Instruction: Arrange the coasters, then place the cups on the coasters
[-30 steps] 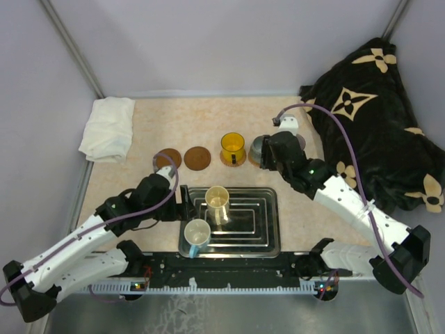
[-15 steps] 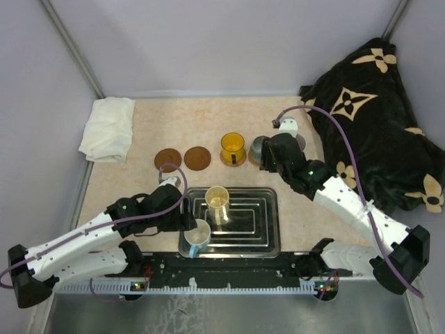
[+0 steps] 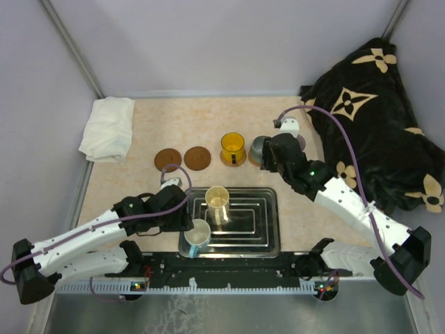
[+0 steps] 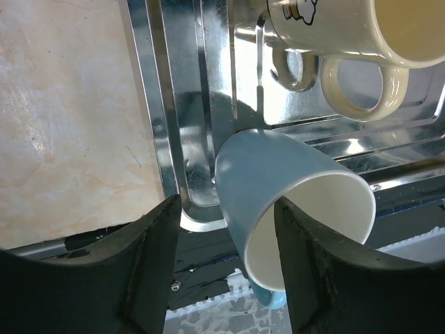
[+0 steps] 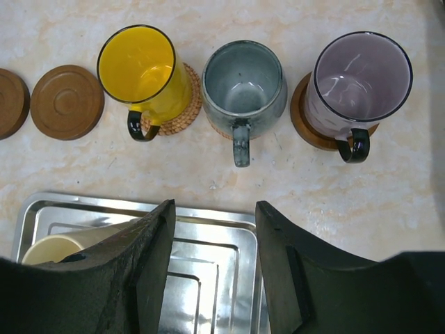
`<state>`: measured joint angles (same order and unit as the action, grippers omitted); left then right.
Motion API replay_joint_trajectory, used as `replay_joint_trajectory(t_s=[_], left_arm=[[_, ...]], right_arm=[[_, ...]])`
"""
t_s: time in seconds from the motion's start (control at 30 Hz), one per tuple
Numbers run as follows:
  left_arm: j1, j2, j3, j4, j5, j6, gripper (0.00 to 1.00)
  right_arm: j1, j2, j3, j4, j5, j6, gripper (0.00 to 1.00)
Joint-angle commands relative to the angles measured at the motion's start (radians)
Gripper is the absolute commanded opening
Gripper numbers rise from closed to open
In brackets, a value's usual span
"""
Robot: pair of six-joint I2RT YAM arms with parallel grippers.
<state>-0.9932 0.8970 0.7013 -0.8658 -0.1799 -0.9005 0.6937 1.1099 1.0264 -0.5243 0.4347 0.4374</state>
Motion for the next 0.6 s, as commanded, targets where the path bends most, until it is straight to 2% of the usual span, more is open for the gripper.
replay_joint_trajectory(t_s=[0.0, 0.33, 0.47, 0.57], left_arm=[[-0.007, 0.008, -0.019, 0.040, 0.011, 0.012, 0.61], [-0.009, 0.067, -0.049, 0.125, 0.027, 0.028, 0.47], [-0.011, 0.078, -0.067, 0.143, 0.028, 0.020, 0.32], [-0.015, 0.075, -0.062, 0.141, 0.018, 0.014, 0.14]], right_arm=[[0.006, -0.039, 0.024, 0.025, 0.037, -0.015, 0.50], [0.005, -0.048, 0.020, 0.021, 0.053, -0.017, 0.51], [0.005, -0.055, 0.016, 0.020, 0.066, -0.018, 0.50], [0.005, -0.055, 0.018, 0.021, 0.071, -0.019, 0.50]])
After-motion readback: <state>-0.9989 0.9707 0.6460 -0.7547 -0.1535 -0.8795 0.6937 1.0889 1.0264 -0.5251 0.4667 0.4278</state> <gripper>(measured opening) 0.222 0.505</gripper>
